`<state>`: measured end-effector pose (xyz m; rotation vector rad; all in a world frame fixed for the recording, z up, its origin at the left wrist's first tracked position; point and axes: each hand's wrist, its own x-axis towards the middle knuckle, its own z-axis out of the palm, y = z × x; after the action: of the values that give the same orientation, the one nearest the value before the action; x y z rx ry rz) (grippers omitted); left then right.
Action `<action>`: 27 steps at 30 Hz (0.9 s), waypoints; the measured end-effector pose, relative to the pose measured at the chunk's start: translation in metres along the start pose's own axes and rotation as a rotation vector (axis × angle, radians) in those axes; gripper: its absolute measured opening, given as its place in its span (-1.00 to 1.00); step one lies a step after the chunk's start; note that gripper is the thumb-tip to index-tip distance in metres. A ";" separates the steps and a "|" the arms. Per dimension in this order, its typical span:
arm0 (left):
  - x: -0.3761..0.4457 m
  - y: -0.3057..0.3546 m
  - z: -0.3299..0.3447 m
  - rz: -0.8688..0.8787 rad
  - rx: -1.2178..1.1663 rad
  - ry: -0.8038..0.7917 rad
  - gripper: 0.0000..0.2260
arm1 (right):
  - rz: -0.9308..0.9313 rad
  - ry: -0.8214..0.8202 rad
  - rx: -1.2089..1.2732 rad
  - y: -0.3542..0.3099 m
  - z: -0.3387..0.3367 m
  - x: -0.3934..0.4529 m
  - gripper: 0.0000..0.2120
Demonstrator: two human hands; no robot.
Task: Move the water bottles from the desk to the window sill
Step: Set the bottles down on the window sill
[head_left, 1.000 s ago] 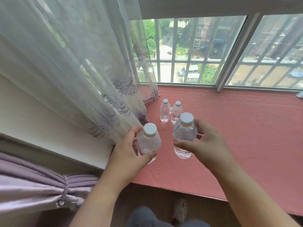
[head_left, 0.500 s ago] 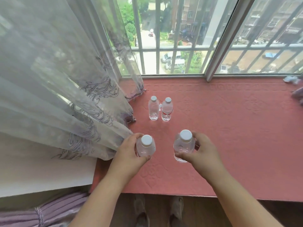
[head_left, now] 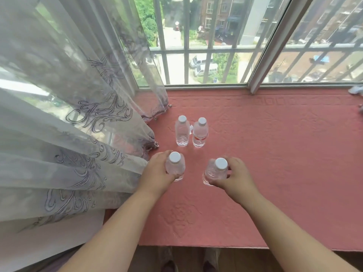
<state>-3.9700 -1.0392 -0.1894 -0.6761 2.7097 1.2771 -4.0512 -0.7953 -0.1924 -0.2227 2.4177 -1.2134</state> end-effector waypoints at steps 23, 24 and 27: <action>0.112 -0.042 0.056 -0.046 0.019 -0.038 -0.67 | 0.088 0.012 -0.040 0.034 -0.005 0.171 -0.76; 0.114 -0.041 0.056 -0.037 0.024 -0.036 -0.66 | 0.089 0.017 -0.055 0.036 -0.004 0.177 -0.74; 0.121 -0.035 0.055 0.016 0.037 -0.033 -0.76 | 0.083 0.001 -0.076 0.041 -0.002 0.188 -0.67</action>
<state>-4.0712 -1.0613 -0.2802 -0.6252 2.7100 1.2272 -4.2192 -0.8303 -0.2807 -0.1424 2.4503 -1.0869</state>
